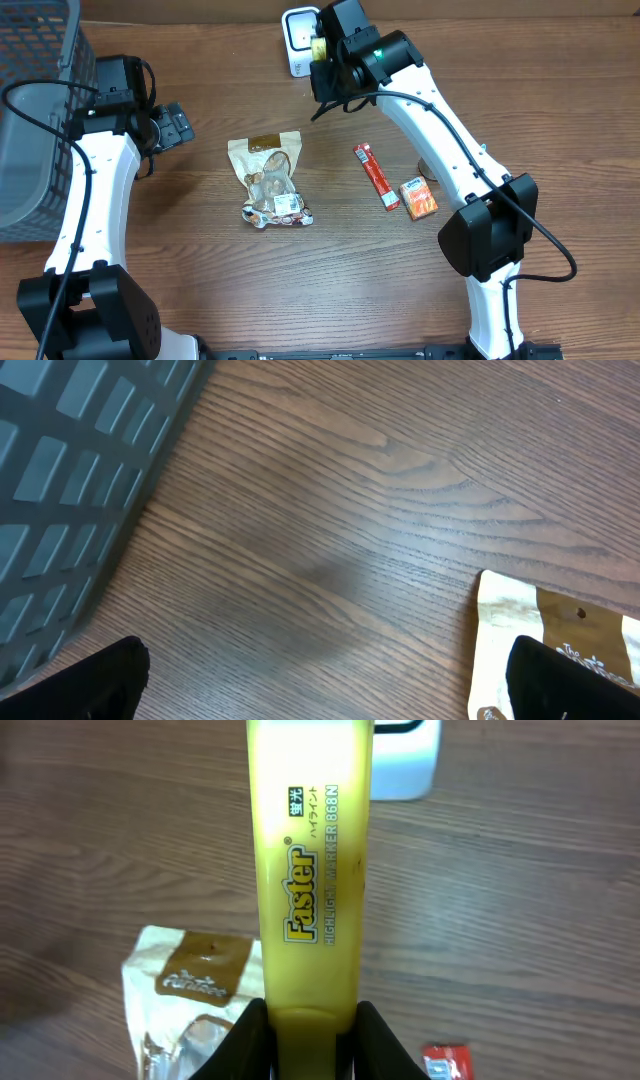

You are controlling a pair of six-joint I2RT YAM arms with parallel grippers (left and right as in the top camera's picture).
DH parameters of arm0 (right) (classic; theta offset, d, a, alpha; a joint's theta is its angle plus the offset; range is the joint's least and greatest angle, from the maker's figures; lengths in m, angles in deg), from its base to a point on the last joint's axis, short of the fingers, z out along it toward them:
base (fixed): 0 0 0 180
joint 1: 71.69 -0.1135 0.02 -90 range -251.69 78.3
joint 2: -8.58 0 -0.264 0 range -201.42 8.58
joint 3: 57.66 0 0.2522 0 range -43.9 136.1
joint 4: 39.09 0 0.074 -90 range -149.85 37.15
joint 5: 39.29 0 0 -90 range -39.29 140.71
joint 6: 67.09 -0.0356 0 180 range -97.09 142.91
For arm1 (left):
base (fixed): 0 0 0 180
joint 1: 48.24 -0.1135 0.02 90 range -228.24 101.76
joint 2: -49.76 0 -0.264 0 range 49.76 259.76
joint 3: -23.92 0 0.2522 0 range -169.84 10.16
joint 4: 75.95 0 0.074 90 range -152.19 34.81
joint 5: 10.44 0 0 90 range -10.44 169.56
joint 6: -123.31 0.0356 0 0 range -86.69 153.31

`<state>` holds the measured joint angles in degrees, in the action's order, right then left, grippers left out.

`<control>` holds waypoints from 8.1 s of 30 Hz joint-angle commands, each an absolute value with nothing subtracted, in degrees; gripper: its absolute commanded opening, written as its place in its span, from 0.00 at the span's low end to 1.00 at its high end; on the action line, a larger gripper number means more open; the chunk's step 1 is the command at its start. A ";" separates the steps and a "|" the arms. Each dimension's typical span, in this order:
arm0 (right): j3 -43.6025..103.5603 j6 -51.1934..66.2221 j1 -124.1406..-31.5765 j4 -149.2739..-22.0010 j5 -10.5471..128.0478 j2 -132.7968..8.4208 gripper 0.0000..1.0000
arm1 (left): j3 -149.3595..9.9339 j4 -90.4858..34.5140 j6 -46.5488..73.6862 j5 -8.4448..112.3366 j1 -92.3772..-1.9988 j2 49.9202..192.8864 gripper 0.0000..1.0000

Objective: Scan the item barcode

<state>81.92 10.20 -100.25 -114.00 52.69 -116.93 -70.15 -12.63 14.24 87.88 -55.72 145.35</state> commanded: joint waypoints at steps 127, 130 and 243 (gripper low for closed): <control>67.06 2.57 -111.03 -101.78 46.43 -126.55 0.92 | -70.96 -12.72 15.33 87.42 -55.33 144.56 1.00; 67.06 0.24 -110.44 -107.53 46.48 -126.55 0.92 | -70.96 -12.72 15.33 87.44 -55.33 144.56 1.00; 71.06 0.30 -118.65 -125.76 59.50 -115.60 0.69 | -70.96 -12.72 15.33 87.44 -55.35 144.56 1.00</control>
